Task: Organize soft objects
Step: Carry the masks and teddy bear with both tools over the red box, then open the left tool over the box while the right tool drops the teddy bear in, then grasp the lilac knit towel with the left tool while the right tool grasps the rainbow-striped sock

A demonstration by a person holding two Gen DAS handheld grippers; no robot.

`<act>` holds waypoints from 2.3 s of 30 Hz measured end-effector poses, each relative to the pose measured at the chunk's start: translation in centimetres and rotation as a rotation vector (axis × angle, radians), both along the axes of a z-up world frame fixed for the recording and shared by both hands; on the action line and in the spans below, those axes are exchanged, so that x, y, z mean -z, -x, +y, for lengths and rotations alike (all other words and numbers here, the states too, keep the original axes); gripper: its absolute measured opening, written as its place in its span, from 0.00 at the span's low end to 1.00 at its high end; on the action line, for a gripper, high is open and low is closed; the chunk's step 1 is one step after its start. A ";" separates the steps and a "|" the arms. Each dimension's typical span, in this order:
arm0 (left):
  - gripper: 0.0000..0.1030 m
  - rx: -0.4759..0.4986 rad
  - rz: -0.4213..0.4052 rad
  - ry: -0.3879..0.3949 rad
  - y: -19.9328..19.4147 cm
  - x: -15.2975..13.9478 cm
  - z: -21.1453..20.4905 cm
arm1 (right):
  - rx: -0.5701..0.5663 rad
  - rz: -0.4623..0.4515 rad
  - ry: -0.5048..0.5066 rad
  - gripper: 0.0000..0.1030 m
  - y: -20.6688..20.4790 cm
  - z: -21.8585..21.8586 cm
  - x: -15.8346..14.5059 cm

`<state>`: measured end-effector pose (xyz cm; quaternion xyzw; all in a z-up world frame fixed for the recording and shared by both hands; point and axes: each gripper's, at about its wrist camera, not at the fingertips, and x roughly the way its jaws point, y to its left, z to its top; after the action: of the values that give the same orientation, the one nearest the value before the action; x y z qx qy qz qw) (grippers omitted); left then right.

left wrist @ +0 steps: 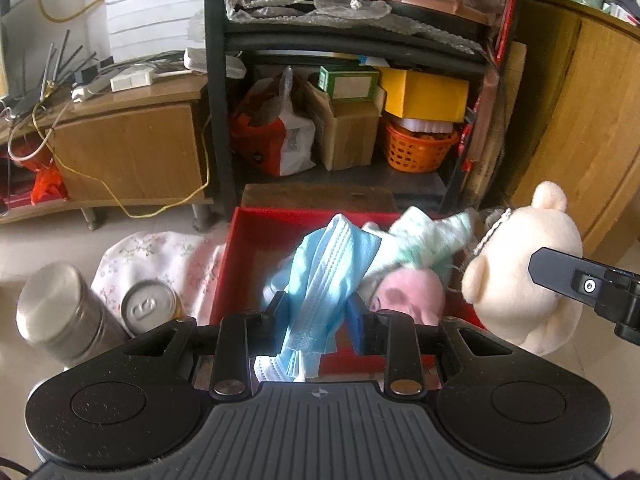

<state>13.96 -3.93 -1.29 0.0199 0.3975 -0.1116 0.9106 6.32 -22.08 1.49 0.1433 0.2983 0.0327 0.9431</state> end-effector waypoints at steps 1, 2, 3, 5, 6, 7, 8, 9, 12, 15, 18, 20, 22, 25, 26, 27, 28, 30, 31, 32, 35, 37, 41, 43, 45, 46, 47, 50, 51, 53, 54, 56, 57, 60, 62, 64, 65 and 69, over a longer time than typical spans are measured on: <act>0.31 -0.008 0.000 -0.002 -0.4 0.1 0.0 | 0.003 0.004 -0.002 0.17 -0.5 0.0 0.1; 0.31 -0.014 0.002 0.001 -0.9 0.2 0.0 | 0.006 0.005 -0.005 0.17 -1.1 -0.1 0.1; 0.31 -0.018 0.004 0.005 -1.3 0.2 0.1 | 0.007 0.003 -0.005 0.17 -1.7 -0.1 0.2; 0.31 -0.020 0.007 0.005 -2.0 0.4 0.0 | -0.002 -0.004 0.011 0.17 -2.6 0.1 0.2; 0.32 -0.020 0.007 0.002 -2.3 0.5 -0.1 | -0.005 -0.003 0.016 0.17 -2.9 0.1 0.3; 0.32 -0.021 0.008 0.000 -2.7 0.7 -0.3 | -0.005 0.002 0.015 0.17 -3.3 0.1 0.5; 0.32 -0.021 0.008 -0.001 -3.0 0.8 -0.4 | -0.006 0.007 0.012 0.17 -3.7 0.1 0.6; 0.32 -0.020 0.009 -0.001 -3.3 0.9 -0.5 | -0.002 0.010 0.011 0.17 -4.1 0.0 0.8; 0.35 -0.018 0.007 -0.003 -4.1 1.3 -0.9 | 0.007 0.018 0.021 0.17 -5.1 -0.2 1.2; 0.36 -0.026 0.008 -0.008 -5.0 1.9 -1.0 | 0.021 0.023 0.038 0.17 -6.3 -0.4 1.8; 0.38 -0.050 0.016 0.003 -5.9 2.5 -0.9 | 0.026 0.028 0.020 0.17 -7.7 -0.6 2.7; 0.42 -0.063 0.020 0.016 -6.6 2.9 -0.8 | 0.040 0.027 0.011 0.18 -8.7 -0.7 3.5; 0.47 -0.070 0.024 0.037 -7.2 3.5 -0.8 | 0.056 0.023 0.013 0.18 -9.4 -0.9 4.2; 0.64 -0.076 0.029 0.050 -7.7 4.1 -0.9 | 0.057 0.038 0.011 0.25 -10.5 -1.0 5.3; 0.68 -0.077 0.026 0.044 -7.8 4.1 -0.9 | 0.050 0.041 0.014 0.26 -10.6 -0.9 5.5; 0.70 -0.079 0.019 0.037 -7.8 4.0 -1.0 | 0.041 0.036 0.018 0.26 -10.7 -0.8 5.6; 0.71 -0.080 0.014 0.031 -7.8 3.9 -1.0 | 0.030 0.031 0.019 0.27 -10.8 -0.7 5.7; 0.74 -0.090 0.008 0.030 -7.7 3.7 -0.8 | 0.028 0.023 -0.001 0.33 -10.8 -0.8 5.6; 0.74 -0.090 0.011 0.031 -7.7 3.7 -0.7 | 0.028 0.018 -0.022 0.34 -10.7 -0.8 5.6; 0.74 -0.087 0.015 0.029 -7.6 3.7 -0.7 | 0.026 0.015 -0.045 0.34 -10.7 -1.0 5.5; 0.74 -0.089 0.026 0.017 -7.5 3.6 -0.5 | -0.004 0.014 -0.143 0.34 -10.8 -1.5 5.5; 0.74 -0.102 0.025 0.017 -7.3 3.2 -0.2 | -0.050 0.030 -0.257 0.34 -10.9 -1.8 5.7; 0.74 -0.104 0.010 0.025 -6.6 2.2 0.6 | -0.111 0.046 -0.473 0.34 -11.1 -2.3 6.2; 0.74 -0.105 0.002 0.011 -6.2 1.9 0.9 | -0.096 0.032 -0.478 0.34 -10.8 -2.1 5.7; 0.74 -0.105 0.007 0.002 -5.9 1.8 1.2 | -0.093 0.015 -0.445 0.34 -10.3 -1.8 5.0; 0.74 -0.105 0.013 -0.005 -5.6 1.8 1.4 | -0.090 0.014 -0.432 0.34 -10.1 -1.8 4.7; 0.74 -0.104 0.018 -0.009 -5.3 1.8 1.4 | -0.080 0.010 -0.419 0.34 -9.8 -1.8 4.4; 0.74 -0.093 0.037 -0.016 -4.2 1.8 1.6 | -0.058 0.011 -0.376 0.34 -8.8 -1.8 3.5; 0.75 -0.090 0.041 -0.018 -3.6 1.8 1.7 | -0.053 0.014 -0.365 0.34 -8.4 -1.8 3.2; 0.77 -0.086 0.049 -0.022 -2.5 2.0 1.9 | -0.053 0.016 -0.343 0.34 -7.3 -1.8 2.7; 0.77 -0.083 0.053 -0.028 -1.9 2.1 2.0 | -0.053 0.018 -0.332 0.34 -6.8 -1.8 2.4; 0.77 -0.081 0.067 -0.042 -0.8 2.4 2.4 | -0.059 0.023 -0.303 0.34 -5.7 -1.4 1.8; 0.77 -0.081 0.078 -0.045 -0.2 2.7 2.7 | -0.062 0.020 -0.295 0.34 -5.0 -1.3 1.6; 0.77 -0.074 0.134 -0.043 1.4 3.9 3.6 | -0.073 0.028 -0.277 0.34 -3.3 -0.8 1.1; 0.77 -0.085 0.168 -0.039 2.3 4.8 4.3 | -0.068 0.024 -0.292 0.34 -1.8 -0.8 1.2; 0.77 -0.081 0.206 -0.042 3.0 5.7 4.6 | -0.074 0.055 -0.280 0.34 -0.7 -0.7 1.6; 0.77 -0.076 0.219 -0.040 3.3 6.1 4.8 | -0.077 0.065 -0.265 0.34 -0.2 -0.6 1.9; 0.77 -0.076 0.291 -0.033 4.0 8.0 5.4 | -0.073 0.100 -0.202 0.34 1.9 -0.3 2.8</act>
<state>9.98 1.47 -9.25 0.0036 0.5277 -0.0721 0.8464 4.44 -22.35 -1.29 0.2281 0.3452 0.0898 0.9060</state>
